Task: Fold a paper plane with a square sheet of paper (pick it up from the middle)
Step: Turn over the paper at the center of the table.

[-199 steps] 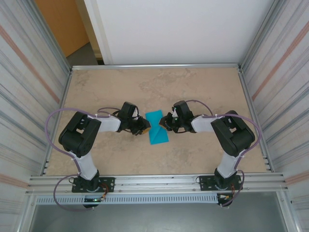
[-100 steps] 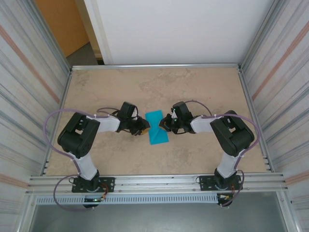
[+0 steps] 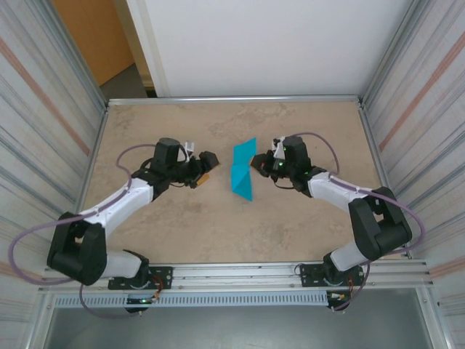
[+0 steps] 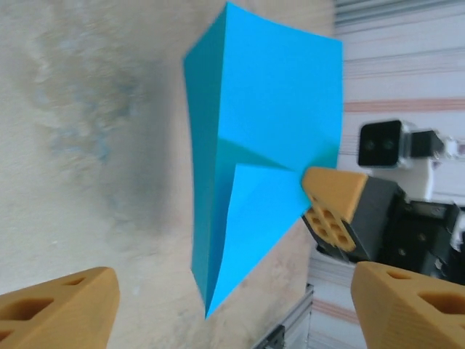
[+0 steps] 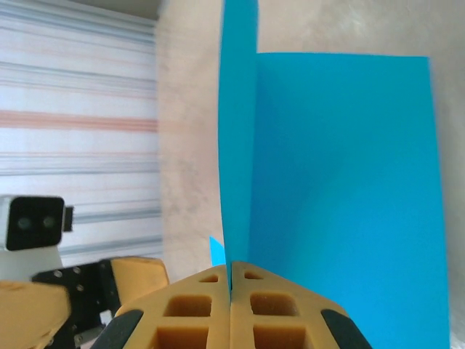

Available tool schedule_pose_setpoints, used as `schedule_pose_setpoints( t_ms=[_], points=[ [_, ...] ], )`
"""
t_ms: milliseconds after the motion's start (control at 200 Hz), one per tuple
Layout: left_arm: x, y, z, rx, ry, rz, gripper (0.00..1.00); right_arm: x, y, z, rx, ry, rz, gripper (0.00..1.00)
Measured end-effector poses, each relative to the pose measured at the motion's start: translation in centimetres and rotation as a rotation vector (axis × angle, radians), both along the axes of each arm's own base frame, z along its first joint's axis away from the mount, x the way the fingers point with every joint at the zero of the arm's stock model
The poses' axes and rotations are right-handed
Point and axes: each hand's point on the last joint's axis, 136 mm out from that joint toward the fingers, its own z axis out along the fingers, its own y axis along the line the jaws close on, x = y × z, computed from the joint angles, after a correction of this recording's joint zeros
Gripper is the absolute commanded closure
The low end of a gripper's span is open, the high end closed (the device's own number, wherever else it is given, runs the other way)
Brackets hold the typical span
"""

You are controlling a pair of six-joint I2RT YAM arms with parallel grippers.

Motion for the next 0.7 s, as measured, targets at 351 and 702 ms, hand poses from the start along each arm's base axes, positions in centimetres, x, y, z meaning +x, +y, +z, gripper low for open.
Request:
schedule_pose_setpoints(
  t_ms=[351, 702],
  points=[
    [-0.9, -1.5, 5.7, -0.202, -0.144, -0.073, 0.05, 0.3, 2.2, 7.6, 0.232, -0.06, 0.112, 0.95],
    [-1.5, -3.0, 6.3, -0.271, -0.142, -0.157, 0.26, -0.4, 3.9, 9.7, 0.331, -0.043, 0.191, 0.95]
  ],
)
